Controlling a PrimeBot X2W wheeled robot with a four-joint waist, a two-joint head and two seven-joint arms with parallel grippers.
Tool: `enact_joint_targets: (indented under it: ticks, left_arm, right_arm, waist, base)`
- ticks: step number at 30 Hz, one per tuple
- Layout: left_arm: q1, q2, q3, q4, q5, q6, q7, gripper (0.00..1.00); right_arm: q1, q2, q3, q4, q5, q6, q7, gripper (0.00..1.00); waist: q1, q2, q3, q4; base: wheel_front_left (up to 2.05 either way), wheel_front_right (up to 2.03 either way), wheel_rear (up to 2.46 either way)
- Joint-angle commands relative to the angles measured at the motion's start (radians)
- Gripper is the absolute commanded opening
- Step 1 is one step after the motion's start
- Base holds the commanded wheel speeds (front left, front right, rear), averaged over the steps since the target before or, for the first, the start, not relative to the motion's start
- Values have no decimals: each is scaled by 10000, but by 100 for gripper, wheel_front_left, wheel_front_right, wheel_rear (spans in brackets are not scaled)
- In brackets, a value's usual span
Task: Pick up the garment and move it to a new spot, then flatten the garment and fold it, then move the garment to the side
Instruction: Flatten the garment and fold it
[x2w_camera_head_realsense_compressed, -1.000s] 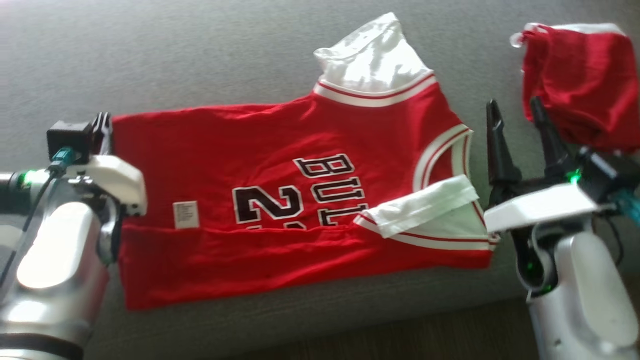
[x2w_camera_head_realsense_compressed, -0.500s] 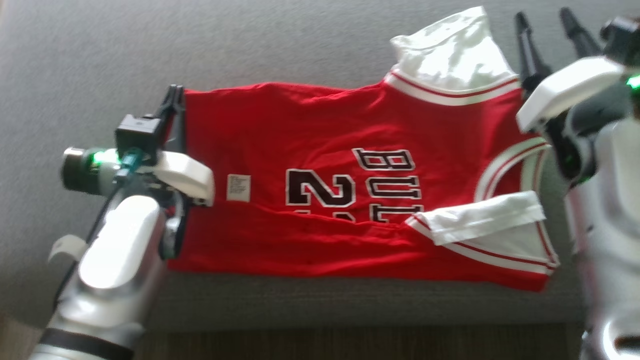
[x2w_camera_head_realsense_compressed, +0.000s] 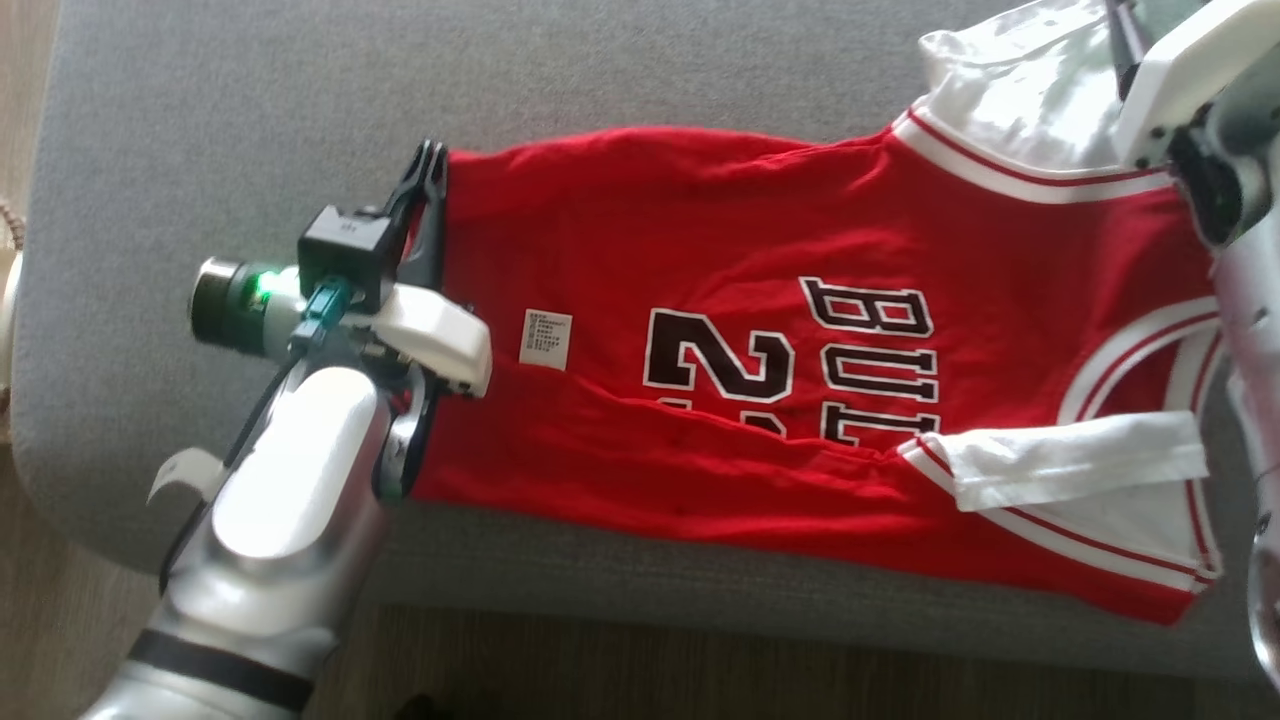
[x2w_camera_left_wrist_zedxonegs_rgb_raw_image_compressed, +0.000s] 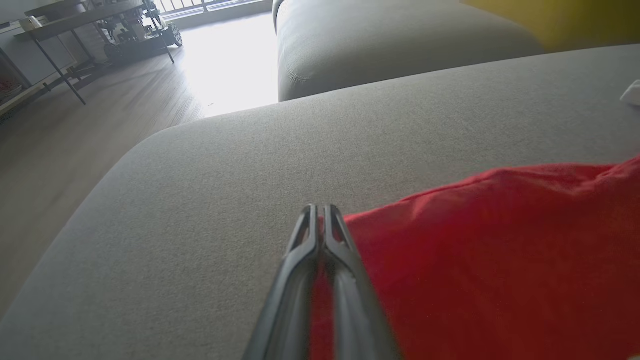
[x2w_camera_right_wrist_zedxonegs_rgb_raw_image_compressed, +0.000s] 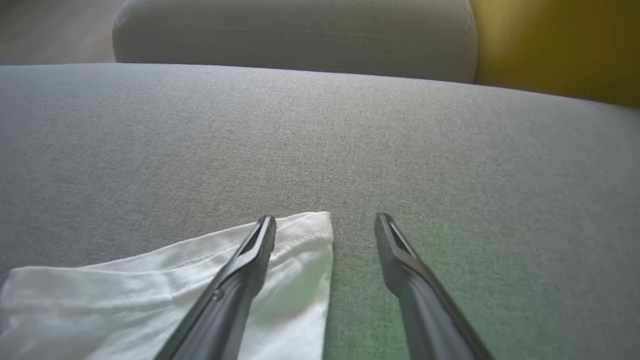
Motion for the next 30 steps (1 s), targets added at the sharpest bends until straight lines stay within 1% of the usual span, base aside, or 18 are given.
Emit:
enact_joint_targets:
  ticks: [1, 6, 13, 14, 15, 21, 30]
  left_arm:
    - [-361, 229, 301, -322, 165, -25, -119, 0]
    - [-448, 123, 319, -356, 289, -87, -120, 0]
    - [-476, -45, 376, -355, 422, -159, -121, 0]
    - [-481, -60, 385, -342, 441, -172, -121, 0]
    - [-488, -70, 399, -325, 456, -185, -121, 0]
    - [-514, -94, 522, -201, 522, -235, -121, 0]
    - [-591, 79, 791, 90, 522, -332, -122, 0]
  right_arm:
    - [-373, 26, 60, -72, 34, -4, 40, 100]
    - [-1126, -65, 56, 988, 2, -4, 28, 100]
    - [-1662, -106, 239, 2097, -88, -4, -97, 100]
    - [-1708, -82, 260, 2219, -60, -4, -118, 45]
    - [-1740, -50, 318, 2330, -47, -4, -127, 0]
    - [-1854, 36, 609, 2718, 215, -4, -410, 0]
    - [-1962, 293, 1193, 2583, 750, -4, -1587, 0]
  waist:
    - [-1, 0, 141, 102]
    - [-1, 0, 357, 213]
    - [-1, 0, 468, 321]
    - [-1, 0, 469, 327]
    - [-1, 0, 466, 329]
    - [-1, 0, 366, 244]
    - [-1, 0, -149, -264]
  base:
    - [0, 0, 0]
    - [0, 0, 0]
    - [0, 0, 0]
    - [0, 0, 0]
    - [0, 0, 0]
    - [0, 0, 0]
    - [0, 0, 0]
